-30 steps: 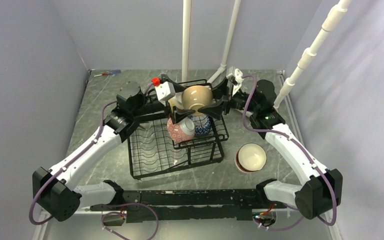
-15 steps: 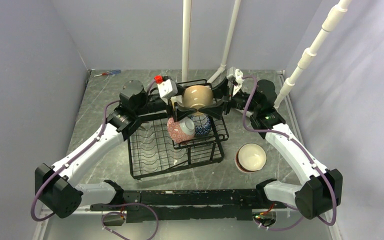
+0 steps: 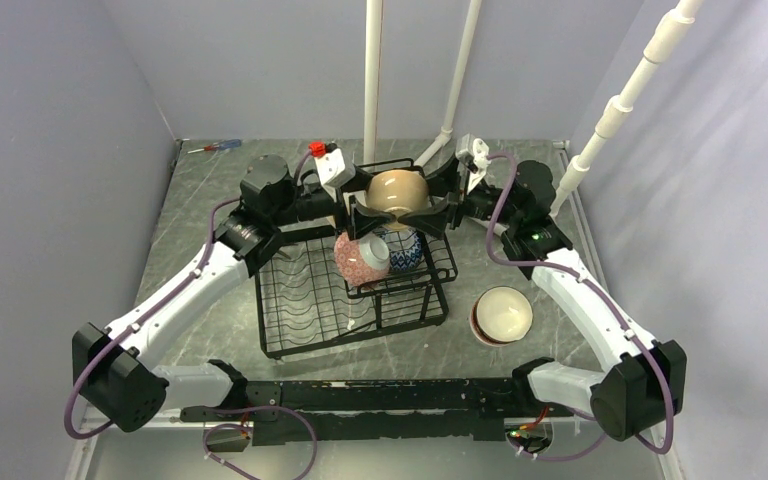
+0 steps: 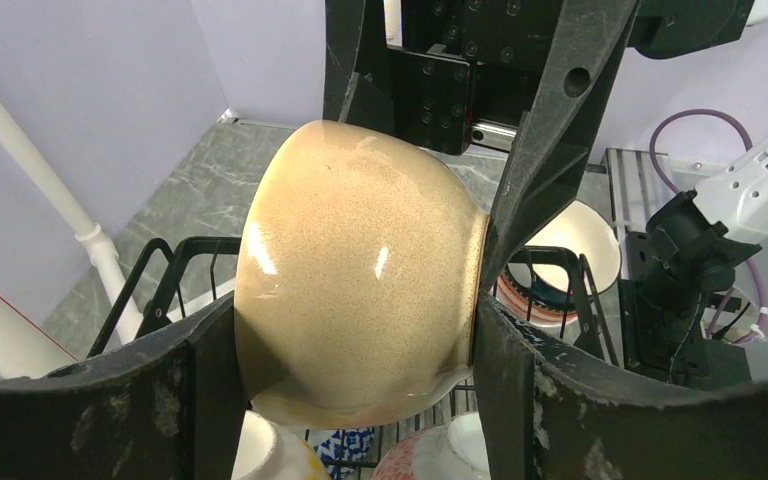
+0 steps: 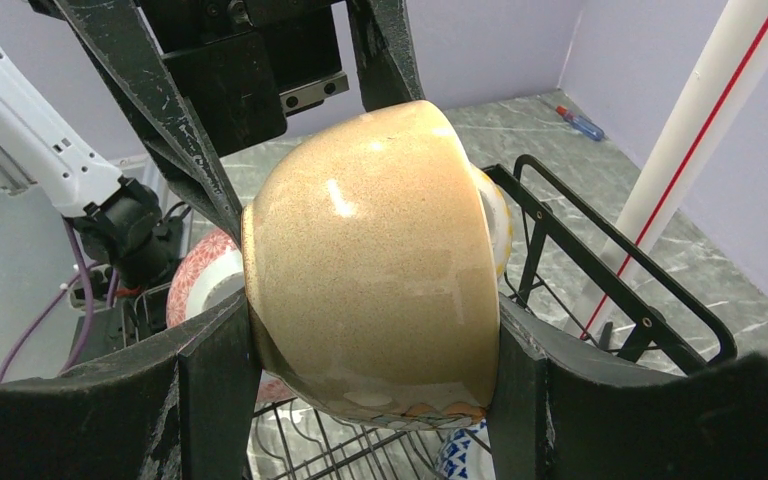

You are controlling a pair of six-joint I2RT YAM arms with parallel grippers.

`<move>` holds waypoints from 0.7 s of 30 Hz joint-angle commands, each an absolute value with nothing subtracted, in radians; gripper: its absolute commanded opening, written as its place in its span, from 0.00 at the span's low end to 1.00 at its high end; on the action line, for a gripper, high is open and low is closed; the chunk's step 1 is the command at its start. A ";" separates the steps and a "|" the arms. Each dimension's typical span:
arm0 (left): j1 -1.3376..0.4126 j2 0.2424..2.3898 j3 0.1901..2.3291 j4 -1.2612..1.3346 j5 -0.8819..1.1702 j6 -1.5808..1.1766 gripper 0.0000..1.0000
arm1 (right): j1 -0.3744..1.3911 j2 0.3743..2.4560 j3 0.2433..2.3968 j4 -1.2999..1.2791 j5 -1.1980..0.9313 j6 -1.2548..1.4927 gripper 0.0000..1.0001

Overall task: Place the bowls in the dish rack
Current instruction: Turn the bowl upside down on the dish rack.

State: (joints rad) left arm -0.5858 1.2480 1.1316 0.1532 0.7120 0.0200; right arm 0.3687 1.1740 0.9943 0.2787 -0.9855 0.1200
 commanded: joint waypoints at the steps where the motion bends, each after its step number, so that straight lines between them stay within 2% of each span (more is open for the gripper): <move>1: -0.595 1.258 1.184 0.198 0.697 -0.024 0.03 | 0.391 1.133 1.005 0.382 -1.008 0.112 0.64; 8: -0.595 1.269 1.181 0.175 0.700 -0.020 0.03 | 0.391 1.127 1.007 0.306 -0.988 0.051 0.88; 15: -0.595 1.273 1.177 0.158 0.693 -0.012 0.03 | 0.389 1.108 1.007 0.200 -0.945 -0.041 0.96; 21: -0.595 1.266 1.175 0.210 0.673 -0.064 0.03 | 0.382 1.053 0.967 0.231 -0.866 -0.021 1.00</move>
State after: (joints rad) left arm -0.5953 1.2869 1.1339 0.0967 0.7029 -0.0128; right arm 0.3851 1.1187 0.9882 0.1822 -0.9253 -0.0055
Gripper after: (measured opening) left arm 0.725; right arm 0.992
